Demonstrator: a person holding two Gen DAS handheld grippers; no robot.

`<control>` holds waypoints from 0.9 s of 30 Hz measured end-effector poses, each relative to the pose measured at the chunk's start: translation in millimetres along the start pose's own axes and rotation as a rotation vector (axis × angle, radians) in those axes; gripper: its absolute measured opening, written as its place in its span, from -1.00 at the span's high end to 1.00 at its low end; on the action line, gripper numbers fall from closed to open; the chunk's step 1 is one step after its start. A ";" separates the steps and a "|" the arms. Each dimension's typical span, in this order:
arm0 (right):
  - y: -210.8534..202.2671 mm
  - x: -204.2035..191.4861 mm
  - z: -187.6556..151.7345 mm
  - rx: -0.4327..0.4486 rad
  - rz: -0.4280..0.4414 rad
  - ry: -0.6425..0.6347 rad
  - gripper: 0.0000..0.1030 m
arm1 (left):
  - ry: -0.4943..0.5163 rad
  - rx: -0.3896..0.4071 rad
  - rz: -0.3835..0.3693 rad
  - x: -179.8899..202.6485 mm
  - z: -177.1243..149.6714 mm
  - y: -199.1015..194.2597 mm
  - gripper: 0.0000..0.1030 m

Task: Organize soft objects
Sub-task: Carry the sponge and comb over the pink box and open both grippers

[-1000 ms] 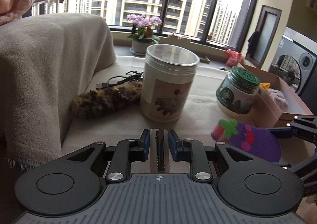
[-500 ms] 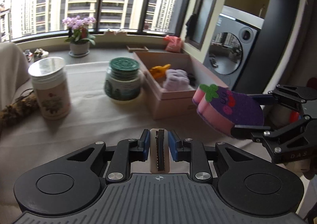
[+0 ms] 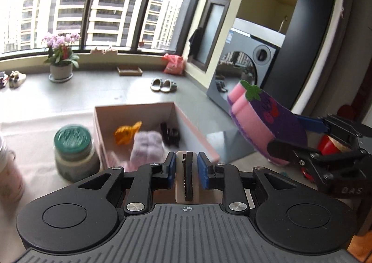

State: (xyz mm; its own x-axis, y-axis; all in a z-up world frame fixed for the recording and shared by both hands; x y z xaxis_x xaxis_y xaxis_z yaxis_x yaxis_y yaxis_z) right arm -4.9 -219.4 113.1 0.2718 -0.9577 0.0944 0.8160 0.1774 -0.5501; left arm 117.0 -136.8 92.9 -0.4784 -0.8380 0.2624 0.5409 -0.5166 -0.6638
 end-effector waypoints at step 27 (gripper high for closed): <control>265.2 1.4 -1.7 -0.486 0.008 0.189 -0.42 | 0.008 -0.030 -0.067 -52.9 -6.5 96.8 0.46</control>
State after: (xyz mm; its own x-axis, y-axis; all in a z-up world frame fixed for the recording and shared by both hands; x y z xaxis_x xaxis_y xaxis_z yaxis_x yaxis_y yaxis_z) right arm 211.1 -174.1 -34.1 0.1434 -0.9889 -0.0386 0.4710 0.1025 -0.8762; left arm 190.2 -141.3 10.2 -0.5186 -0.8002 0.3012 0.4862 -0.5658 -0.6659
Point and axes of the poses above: each gripper's, at about its wrist camera, not at the fingertips, and y roughly the way its jaws point, x to its right, z to its top, the point moved 9 cm from there along y, roughly the way its jaws point, and after that the axes turned 10 degrees about -x, right-handed, at the moved point
